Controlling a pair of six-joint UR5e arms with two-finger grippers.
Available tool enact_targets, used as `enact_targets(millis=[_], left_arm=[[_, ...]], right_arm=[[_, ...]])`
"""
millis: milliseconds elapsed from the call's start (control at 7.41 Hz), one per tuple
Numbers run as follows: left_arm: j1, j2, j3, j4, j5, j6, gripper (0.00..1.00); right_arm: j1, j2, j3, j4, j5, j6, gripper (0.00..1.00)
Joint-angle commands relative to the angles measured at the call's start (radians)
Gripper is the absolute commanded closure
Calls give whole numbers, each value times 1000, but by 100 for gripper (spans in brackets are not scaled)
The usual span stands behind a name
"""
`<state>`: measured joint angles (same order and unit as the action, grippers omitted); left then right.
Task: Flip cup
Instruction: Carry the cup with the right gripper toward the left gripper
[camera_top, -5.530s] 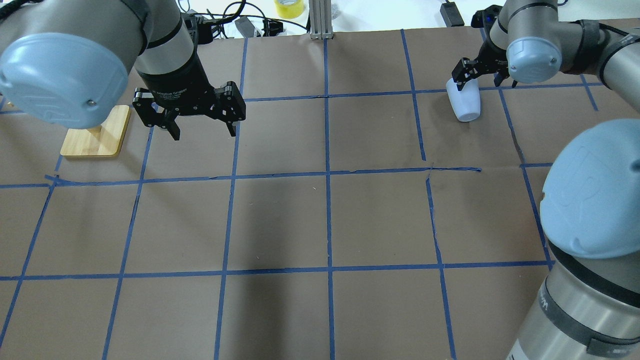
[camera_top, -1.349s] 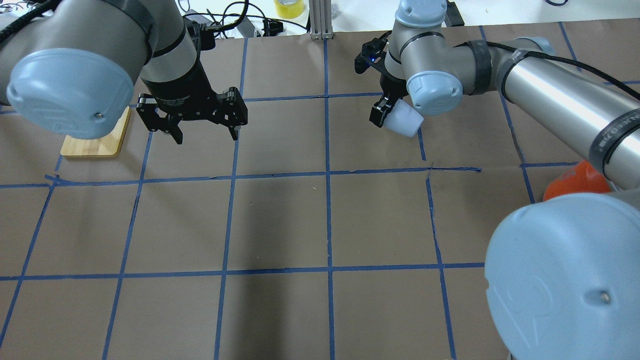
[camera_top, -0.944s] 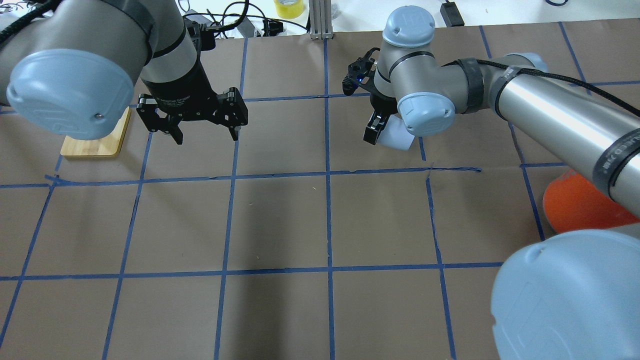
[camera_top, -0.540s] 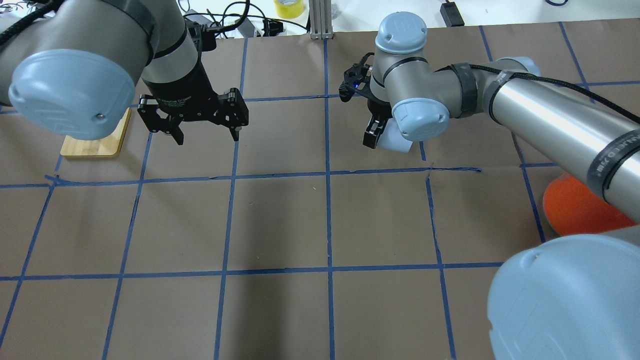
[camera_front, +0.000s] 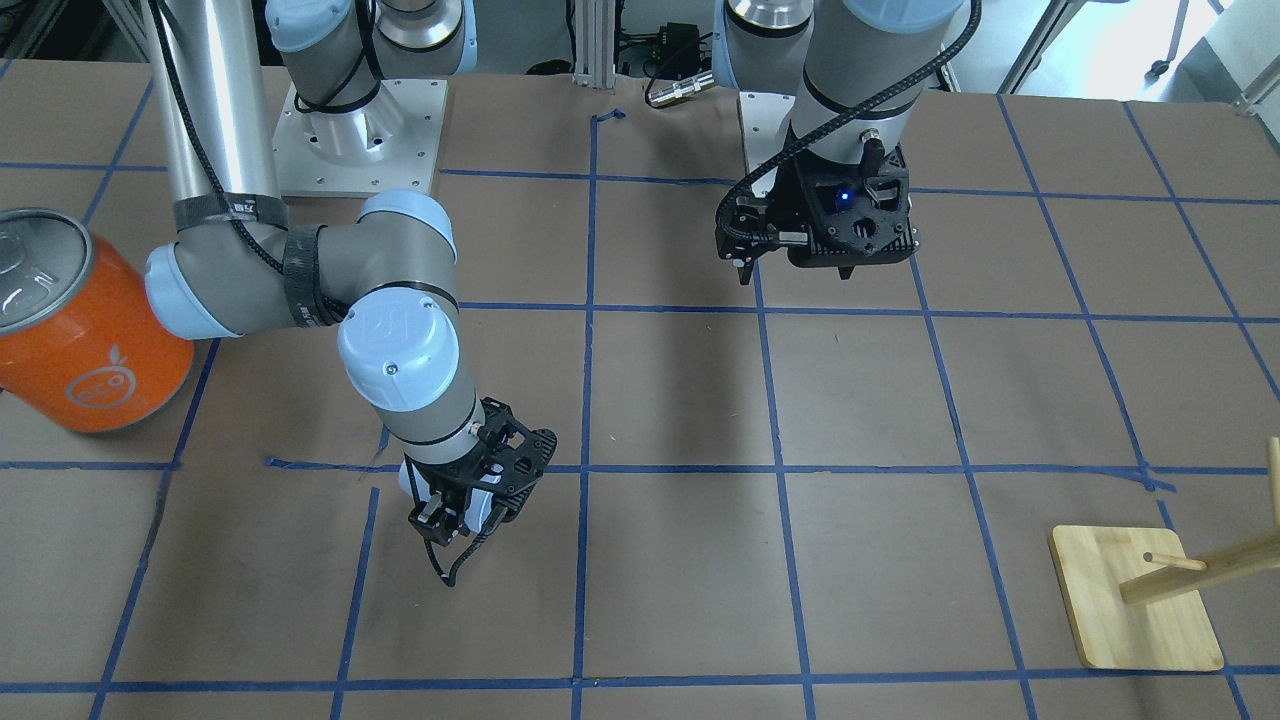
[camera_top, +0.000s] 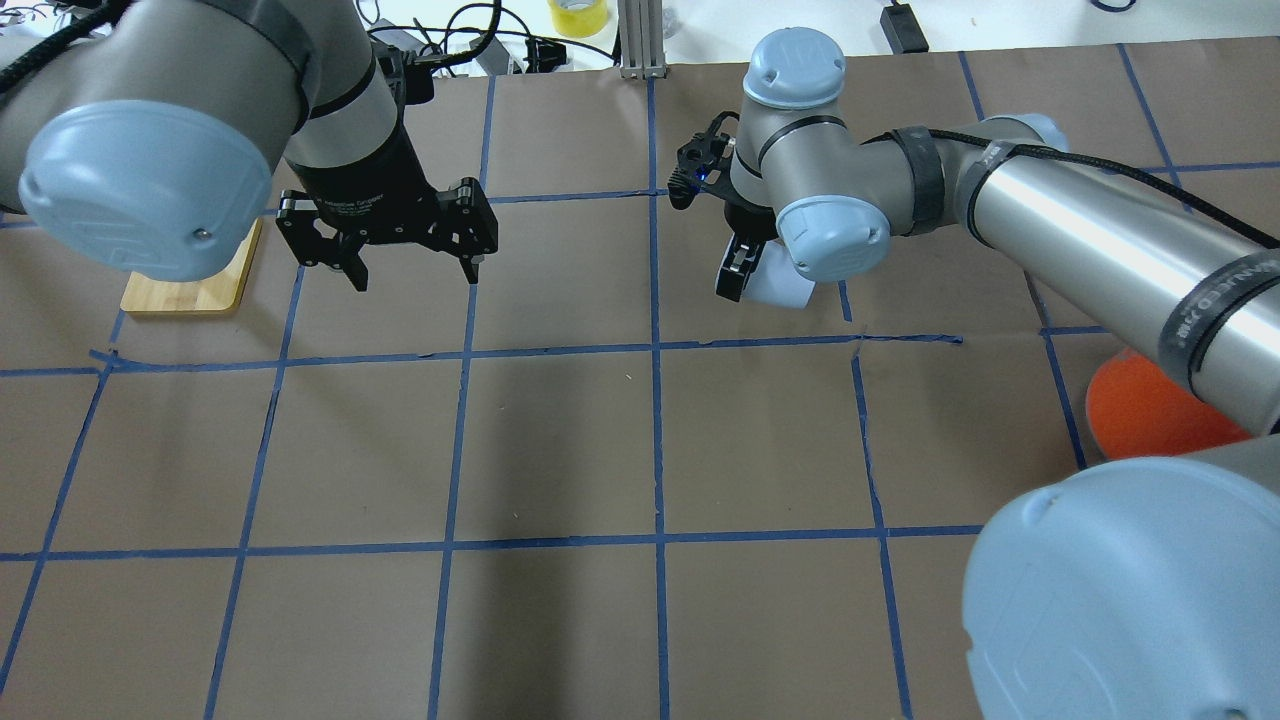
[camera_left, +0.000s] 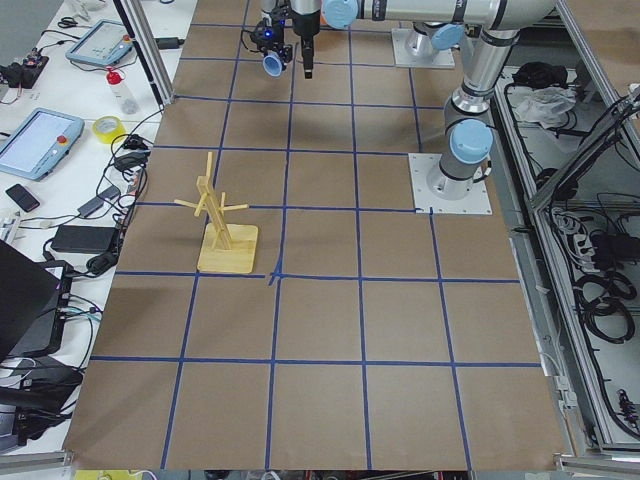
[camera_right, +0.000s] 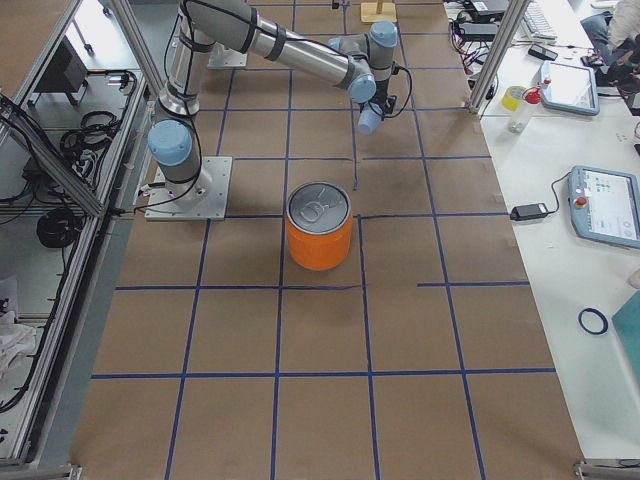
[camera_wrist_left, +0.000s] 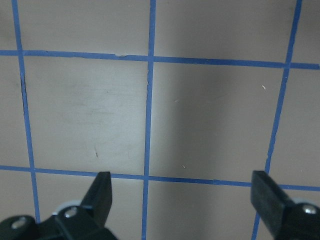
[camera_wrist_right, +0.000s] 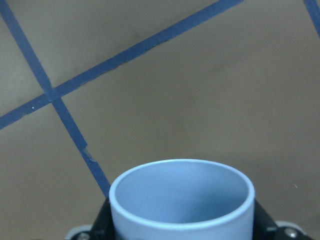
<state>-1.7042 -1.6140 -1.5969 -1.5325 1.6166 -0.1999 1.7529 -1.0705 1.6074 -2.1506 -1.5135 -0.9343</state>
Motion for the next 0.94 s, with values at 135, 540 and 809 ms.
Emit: enact_targets(millis=[135,540,809], left_arm=[[0,-7,2,12,-6,-6,0],[0,-9,2,20,-3,-4,0],[0,-7,0,20,-1,-1,0]], right_arm=[[29,-6,-3,-34,13,-15,100],[100,27,5,-149,-42,-23,100],[134,26,8,-150,-43,-18,100]])
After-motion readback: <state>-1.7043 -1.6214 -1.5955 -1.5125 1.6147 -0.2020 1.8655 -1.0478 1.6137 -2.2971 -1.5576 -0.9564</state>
